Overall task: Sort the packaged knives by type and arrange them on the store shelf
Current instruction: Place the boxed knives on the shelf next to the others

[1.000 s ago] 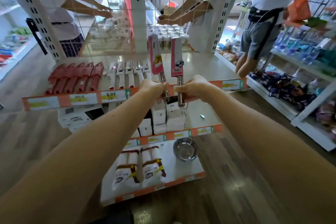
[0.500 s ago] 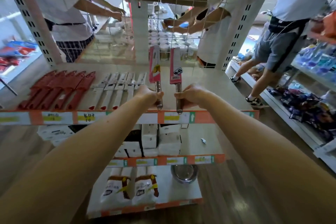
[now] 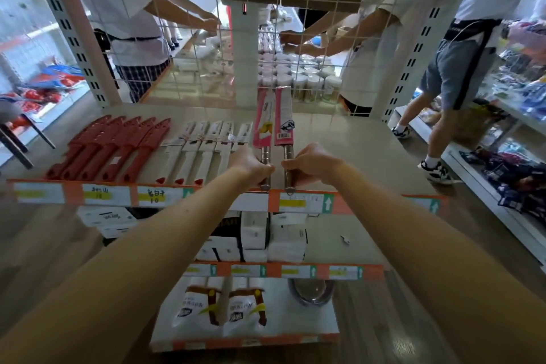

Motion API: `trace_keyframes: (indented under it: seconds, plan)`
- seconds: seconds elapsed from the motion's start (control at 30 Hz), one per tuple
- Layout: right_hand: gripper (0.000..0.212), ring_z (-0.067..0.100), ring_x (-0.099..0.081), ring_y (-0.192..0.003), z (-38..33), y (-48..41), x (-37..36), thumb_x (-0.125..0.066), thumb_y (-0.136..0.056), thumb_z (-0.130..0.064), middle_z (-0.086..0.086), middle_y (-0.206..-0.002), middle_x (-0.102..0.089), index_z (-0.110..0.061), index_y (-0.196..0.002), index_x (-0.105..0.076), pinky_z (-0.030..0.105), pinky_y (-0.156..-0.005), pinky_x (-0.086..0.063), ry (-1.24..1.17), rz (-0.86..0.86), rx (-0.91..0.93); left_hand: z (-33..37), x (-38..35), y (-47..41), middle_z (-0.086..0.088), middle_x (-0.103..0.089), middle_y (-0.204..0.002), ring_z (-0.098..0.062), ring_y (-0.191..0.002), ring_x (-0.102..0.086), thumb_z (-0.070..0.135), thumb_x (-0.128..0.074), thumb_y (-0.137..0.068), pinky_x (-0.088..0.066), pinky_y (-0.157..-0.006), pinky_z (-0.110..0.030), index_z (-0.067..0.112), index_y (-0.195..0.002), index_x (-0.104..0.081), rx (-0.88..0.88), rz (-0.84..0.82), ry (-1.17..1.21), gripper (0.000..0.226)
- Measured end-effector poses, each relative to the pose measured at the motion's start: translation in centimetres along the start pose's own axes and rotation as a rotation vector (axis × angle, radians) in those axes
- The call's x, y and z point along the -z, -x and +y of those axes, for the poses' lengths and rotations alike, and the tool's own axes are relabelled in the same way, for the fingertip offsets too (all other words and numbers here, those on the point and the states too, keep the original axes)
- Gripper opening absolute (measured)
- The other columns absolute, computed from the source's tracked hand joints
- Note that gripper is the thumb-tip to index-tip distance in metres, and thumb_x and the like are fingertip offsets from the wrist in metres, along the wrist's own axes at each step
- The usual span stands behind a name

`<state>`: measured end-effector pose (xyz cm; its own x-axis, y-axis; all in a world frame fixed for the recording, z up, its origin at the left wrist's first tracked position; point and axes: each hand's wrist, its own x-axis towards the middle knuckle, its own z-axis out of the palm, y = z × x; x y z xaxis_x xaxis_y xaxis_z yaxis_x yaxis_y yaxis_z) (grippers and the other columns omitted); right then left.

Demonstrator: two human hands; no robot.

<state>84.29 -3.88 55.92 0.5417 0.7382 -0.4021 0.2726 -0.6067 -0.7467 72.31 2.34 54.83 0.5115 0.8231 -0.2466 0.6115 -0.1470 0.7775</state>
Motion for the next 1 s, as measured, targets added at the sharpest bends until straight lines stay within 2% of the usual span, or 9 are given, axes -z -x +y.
trace_keyframes:
  seconds: [0.13, 0.2, 0.27, 0.33, 0.43, 0.63, 0.77, 0.9, 1.0]
  plan:
    - [0.027, 0.019, -0.066, -0.076, -0.2, 0.6, -0.1, -0.068, -0.085, -0.020, 0.010, -0.087, -0.068, 0.002, -0.099, -0.062, 0.028, -0.078, -0.057, -0.010, -0.036, -0.009, -0.5, 0.3, 0.3, -0.013, -0.059, -0.091, -0.020, -0.079, -0.055, 0.020, -0.064, -0.087, -0.045, -0.058, -0.022, -0.003, -0.109, -0.059, 0.038, -0.022, 0.060, 0.033]
    - [0.030, 0.021, -0.068, -0.082, -0.2, 0.9, 0.1, -0.070, -0.084, -0.018, 0.012, -0.094, -0.069, 0.003, -0.103, -0.062, 0.028, -0.079, -0.057, -0.012, -0.041, -0.022, -0.6, 0.5, 0.3, -0.011, -0.059, -0.091, -0.019, -0.079, -0.056, 0.019, -0.064, -0.088, -0.045, -0.061, -0.022, -0.002, -0.112, -0.059, 0.048, -0.022, 0.065, 0.032]
    - [0.035, 0.022, -0.068, -0.079, -0.3, 1.3, 0.1, -0.070, -0.083, -0.016, 0.016, -0.099, -0.069, 0.005, -0.110, -0.062, 0.029, -0.076, -0.058, -0.019, -0.055, -0.039, -0.5, 0.7, 0.5, -0.006, -0.057, -0.081, -0.013, -0.069, -0.052, 0.020, -0.063, -0.088, -0.042, -0.055, -0.019, 0.000, -0.110, -0.059, 0.048, -0.020, 0.056, 0.030]
    - [0.036, 0.019, -0.065, -0.066, -0.3, 1.4, 0.2, -0.070, -0.083, -0.014, 0.015, -0.089, -0.068, 0.006, -0.112, -0.061, 0.026, -0.064, -0.057, -0.036, -0.068, -0.059, -0.5, 0.8, 0.5, -0.004, -0.055, -0.077, -0.009, -0.063, -0.048, 0.021, -0.063, -0.088, -0.036, -0.051, -0.018, 0.001, -0.108, -0.060, 0.045, -0.014, 0.049, 0.029]
    - [0.034, 0.016, -0.064, -0.061, -0.3, 1.4, 0.3, -0.070, -0.084, -0.014, 0.012, -0.079, -0.066, 0.005, -0.111, -0.061, 0.024, -0.058, -0.057, -0.053, -0.073, -0.081, -0.4, 0.7, 0.4, -0.009, -0.059, -0.087, -0.010, -0.064, -0.049, 0.024, -0.064, -0.088, -0.035, -0.050, -0.019, 0.000, -0.108, -0.061, 0.036, -0.005, 0.023, 0.031]
    - [0.027, 0.016, -0.062, -0.062, -0.2, 1.1, 0.4, -0.065, -0.088, -0.012, 0.010, -0.074, -0.064, 0.006, -0.107, -0.062, 0.029, -0.076, -0.057, -0.055, -0.122, -0.097, -0.3, -0.2, -0.2, -0.003, -0.050, -0.066, -0.010, -0.058, -0.045, 0.024, -0.062, -0.089, -0.032, -0.048, -0.020, 0.004, -0.086, -0.060, 0.008, -0.028, -0.020, 0.020]
    - [0.020, 0.011, -0.064, -0.047, -0.2, 1.1, 0.8, -0.061, -0.090, -0.012, 0.006, -0.063, -0.067, 0.006, -0.099, -0.060, 0.021, -0.057, -0.056, -0.033, -0.162, -0.108, 0.4, -1.0, -0.5, -0.001, -0.050, -0.065, -0.008, -0.056, -0.044, 0.028, -0.062, -0.089, -0.029, -0.045, -0.018, 0.010, -0.076, -0.056, -0.015, -0.038, -0.079, 0.023]
    - [0.017, 0.007, -0.060, -0.035, 0.1, 1.0, 1.6, -0.062, -0.089, -0.012, 0.000, -0.042, -0.064, -0.002, -0.076, -0.060, 0.018, -0.049, -0.054, -0.031, -0.144, -0.105, 1.0, -1.7, -0.7, -0.001, -0.048, -0.063, -0.008, -0.055, -0.043, 0.032, -0.064, -0.087, -0.029, -0.045, -0.017, 0.010, -0.073, -0.055, -0.017, -0.057, -0.099, 0.027]
    - [0.020, 0.006, -0.059, -0.033, 0.2, 1.0, 1.8, -0.062, -0.090, -0.014, -0.001, -0.042, -0.063, -0.004, -0.073, -0.058, 0.016, -0.043, -0.052, 0.011, -0.149, -0.087, 1.0, -1.9, -0.9, -0.002, -0.047, -0.064, -0.009, -0.056, -0.041, 0.034, -0.067, -0.084, -0.028, -0.046, -0.019, 0.010, -0.075, -0.055, 0.002, -0.060, -0.096, 0.029]
